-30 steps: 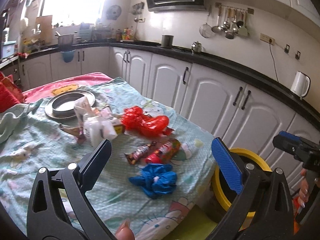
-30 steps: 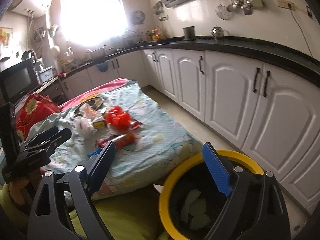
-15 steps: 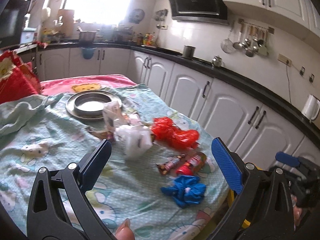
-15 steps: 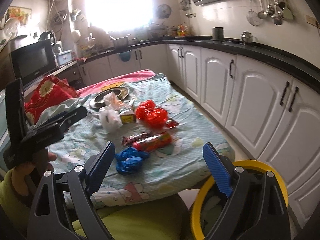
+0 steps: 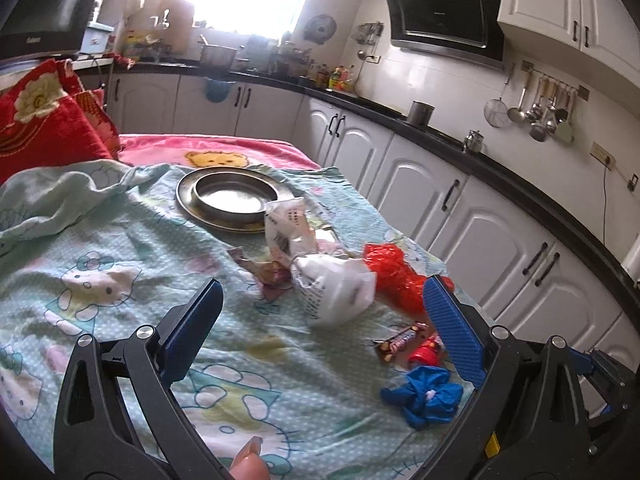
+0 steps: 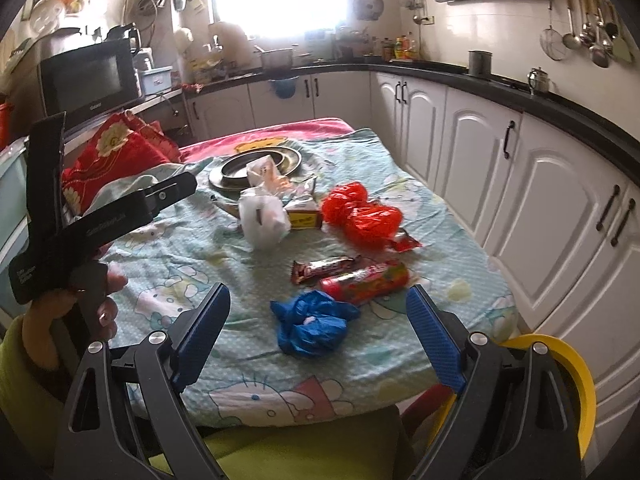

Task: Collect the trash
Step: 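Move both open tools back over the bed toward the remaining trash, then grasp the blue bag with the right tool while the left tool grasps the white bag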

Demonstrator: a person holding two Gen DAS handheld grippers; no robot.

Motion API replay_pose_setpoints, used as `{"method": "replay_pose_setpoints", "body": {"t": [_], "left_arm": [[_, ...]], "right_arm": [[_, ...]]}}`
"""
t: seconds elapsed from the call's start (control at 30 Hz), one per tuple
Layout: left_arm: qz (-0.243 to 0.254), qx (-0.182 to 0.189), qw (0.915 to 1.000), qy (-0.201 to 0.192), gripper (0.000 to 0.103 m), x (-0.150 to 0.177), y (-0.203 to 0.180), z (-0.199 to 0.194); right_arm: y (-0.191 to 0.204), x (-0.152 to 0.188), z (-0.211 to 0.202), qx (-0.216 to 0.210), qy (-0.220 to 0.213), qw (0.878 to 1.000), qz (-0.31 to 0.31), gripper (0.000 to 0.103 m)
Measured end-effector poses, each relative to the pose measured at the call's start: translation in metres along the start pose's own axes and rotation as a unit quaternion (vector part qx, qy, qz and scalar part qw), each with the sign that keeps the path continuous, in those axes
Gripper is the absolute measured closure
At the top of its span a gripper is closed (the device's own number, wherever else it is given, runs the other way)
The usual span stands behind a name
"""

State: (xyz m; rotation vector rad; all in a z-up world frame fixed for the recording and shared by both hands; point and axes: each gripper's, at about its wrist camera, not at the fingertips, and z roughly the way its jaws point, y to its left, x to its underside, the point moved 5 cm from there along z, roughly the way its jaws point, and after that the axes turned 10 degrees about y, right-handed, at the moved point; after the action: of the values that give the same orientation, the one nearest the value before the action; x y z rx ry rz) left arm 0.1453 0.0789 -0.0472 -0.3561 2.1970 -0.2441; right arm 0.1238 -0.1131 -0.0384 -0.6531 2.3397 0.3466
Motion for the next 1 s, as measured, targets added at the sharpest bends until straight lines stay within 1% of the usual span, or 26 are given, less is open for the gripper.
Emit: {"method": "replay_pose_setpoints", "body": {"t": [0.2, 0.47, 0.57, 0.73, 1.0], "left_arm": [[-0.015, -0.004, 0.9997, 0.016, 0.011, 0.002, 0.011, 0.015], [-0.013, 0.019, 0.9987, 0.046, 0.011, 0.001, 0.000, 0.044], [-0.012, 0.027, 0.9980, 0.055, 0.011, 0.000, -0.005, 0.054], [-0.008, 0.033, 0.9970, 0.070, 0.011, -0.003, -0.014, 0.073], [-0.018, 0.033, 0.9955, 0.087, 0.011, -0.005, -0.017, 0.097]], "right_arm": [[0.003, -0.002, 0.023, -0.001, 0.021, 1.000, -0.003, 0.016], [-0.002, 0.012, 0.054, -0.001, 0.050, 0.999, -0.002, 0.016], [-0.006, 0.021, 0.067, -0.004, 0.068, 0.998, 0.002, 0.017], [-0.005, 0.027, 0.082, -0.018, 0.088, 0.996, 0.006, 0.024], [-0.004, 0.030, 0.090, -0.022, 0.098, 0.995, 0.004, 0.031]]}}
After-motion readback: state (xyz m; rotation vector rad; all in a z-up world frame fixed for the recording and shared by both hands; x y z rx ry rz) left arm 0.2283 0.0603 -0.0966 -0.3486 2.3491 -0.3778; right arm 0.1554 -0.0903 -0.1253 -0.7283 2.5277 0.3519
